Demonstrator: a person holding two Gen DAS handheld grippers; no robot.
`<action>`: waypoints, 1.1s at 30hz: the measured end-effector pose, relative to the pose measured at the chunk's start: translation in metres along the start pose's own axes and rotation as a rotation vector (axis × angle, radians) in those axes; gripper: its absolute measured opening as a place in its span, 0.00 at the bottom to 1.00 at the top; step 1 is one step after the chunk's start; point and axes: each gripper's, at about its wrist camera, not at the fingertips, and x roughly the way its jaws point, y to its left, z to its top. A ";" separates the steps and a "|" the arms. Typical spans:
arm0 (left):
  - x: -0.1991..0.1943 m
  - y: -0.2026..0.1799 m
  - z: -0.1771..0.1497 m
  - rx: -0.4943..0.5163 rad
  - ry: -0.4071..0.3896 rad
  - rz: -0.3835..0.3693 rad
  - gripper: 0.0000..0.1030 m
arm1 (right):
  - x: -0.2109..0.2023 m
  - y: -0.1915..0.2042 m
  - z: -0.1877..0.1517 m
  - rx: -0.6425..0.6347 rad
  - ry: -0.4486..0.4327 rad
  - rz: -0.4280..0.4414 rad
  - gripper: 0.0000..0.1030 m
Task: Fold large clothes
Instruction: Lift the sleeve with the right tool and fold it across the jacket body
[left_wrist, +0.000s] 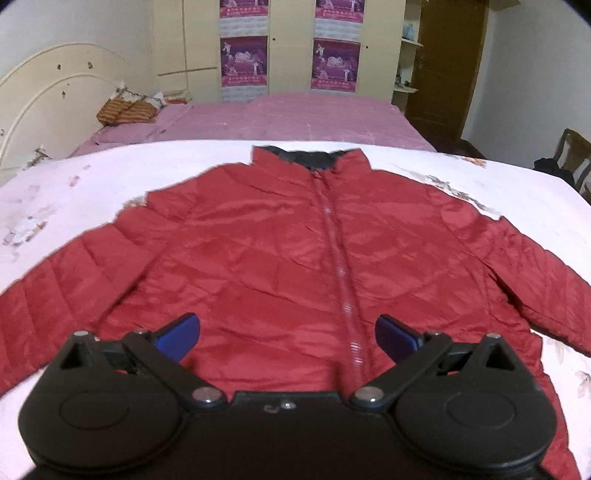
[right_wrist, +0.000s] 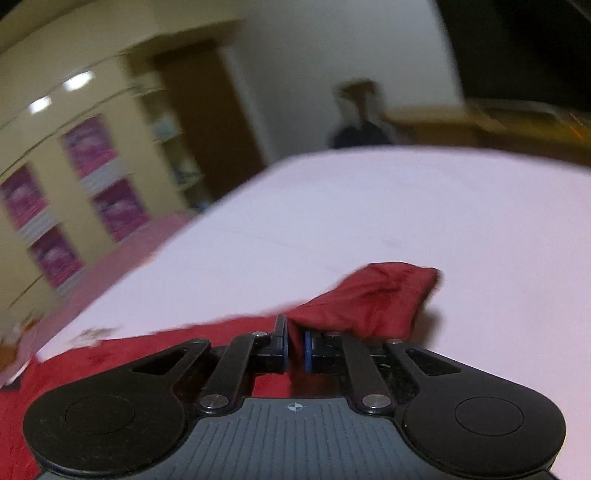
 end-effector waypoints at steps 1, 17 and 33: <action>-0.001 0.006 0.001 -0.004 -0.007 0.003 0.98 | -0.002 0.017 -0.001 -0.038 -0.008 0.036 0.07; 0.000 0.120 -0.010 -0.152 -0.045 -0.086 0.98 | -0.035 0.252 -0.140 -0.496 0.221 0.510 0.05; 0.025 0.145 -0.005 -0.231 0.006 -0.313 0.98 | -0.040 0.351 -0.236 -0.798 0.268 0.637 0.75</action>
